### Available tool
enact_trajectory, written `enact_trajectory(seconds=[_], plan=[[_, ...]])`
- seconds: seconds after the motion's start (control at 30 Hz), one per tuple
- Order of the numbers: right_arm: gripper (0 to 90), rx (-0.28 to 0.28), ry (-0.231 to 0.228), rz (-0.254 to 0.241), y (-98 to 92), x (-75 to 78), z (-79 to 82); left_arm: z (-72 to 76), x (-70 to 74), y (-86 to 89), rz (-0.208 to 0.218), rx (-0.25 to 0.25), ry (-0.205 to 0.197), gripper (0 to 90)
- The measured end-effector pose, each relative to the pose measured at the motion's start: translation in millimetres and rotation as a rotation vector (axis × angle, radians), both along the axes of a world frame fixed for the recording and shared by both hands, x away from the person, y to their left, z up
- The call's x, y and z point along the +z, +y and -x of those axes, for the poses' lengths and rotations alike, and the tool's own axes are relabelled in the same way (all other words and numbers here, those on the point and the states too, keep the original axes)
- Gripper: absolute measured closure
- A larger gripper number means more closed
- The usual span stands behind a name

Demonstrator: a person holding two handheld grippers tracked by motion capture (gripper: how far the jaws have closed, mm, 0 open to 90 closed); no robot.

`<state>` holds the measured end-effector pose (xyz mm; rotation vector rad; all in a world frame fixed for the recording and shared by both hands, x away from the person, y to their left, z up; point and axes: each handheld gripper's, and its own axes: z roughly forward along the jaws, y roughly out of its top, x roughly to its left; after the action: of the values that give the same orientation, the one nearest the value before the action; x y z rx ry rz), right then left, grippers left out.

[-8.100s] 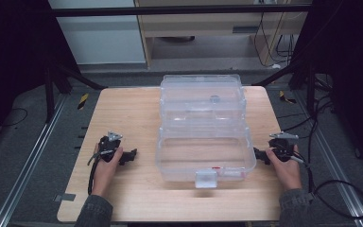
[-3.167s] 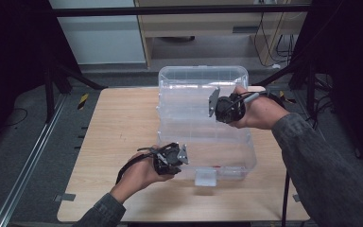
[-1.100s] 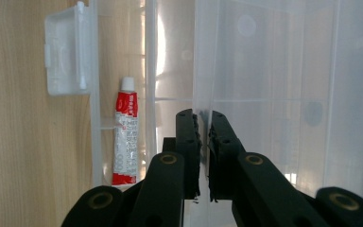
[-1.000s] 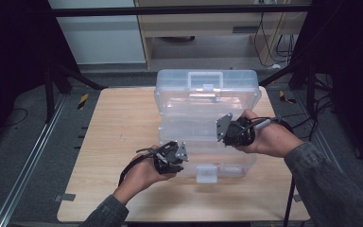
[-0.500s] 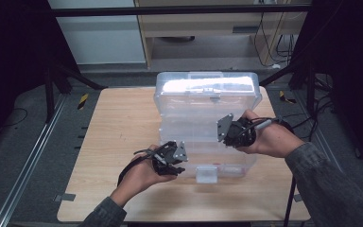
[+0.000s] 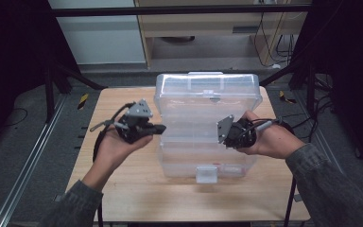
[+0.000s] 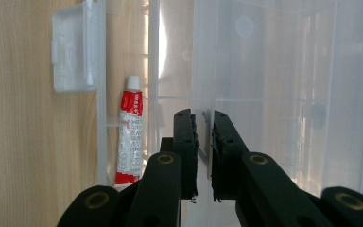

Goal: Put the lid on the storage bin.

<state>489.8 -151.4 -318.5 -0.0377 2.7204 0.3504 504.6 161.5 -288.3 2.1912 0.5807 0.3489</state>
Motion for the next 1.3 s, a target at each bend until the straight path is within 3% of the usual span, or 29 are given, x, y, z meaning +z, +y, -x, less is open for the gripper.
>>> enact_trajectory(seconds=[0.03,0.07,0.1,0.13,0.27,0.67,1.1,1.3], plan=[[82.5,0.002,-0.001,-0.003,-0.3,-0.3,0.1,0.0,0.0,0.0,0.000,0.000,0.000,89.6],[82.4,0.003,-0.001,-0.002,-0.5,-0.3,0.4,-13.9,1.0,3.0,0.029,0.034,0.016,89.6],[82.4,0.007,-0.001,-0.004,-0.9,-0.6,0.5,-13.9,1.0,3.0,0.029,0.034,0.016,89.6],[82.2,0.005,-0.001,-0.007,-1.3,-1.0,1.0,-23.8,-0.1,3.6,0.051,0.053,0.031,89.7],[82.0,0.011,-0.002,-0.013,-2.7,-2.8,2.4,-30.1,-1.5,0.9,0.079,0.063,0.037,89.7],[82.2,0.022,-0.007,-0.004,-1.7,-7.8,7.9,-22.5,-1.3,5.8,0.096,0.068,0.032,89.7],[81.9,0.015,-0.007,-0.021,-4.5,-11.0,10.4,-20.6,-9.2,15.2,0.156,0.078,0.058,89.7],[80.6,0.004,-0.014,-0.028,-5.5,-13.2,14.5,-15.1,-10.1,15.9,0.151,0.065,0.048,89.7]])
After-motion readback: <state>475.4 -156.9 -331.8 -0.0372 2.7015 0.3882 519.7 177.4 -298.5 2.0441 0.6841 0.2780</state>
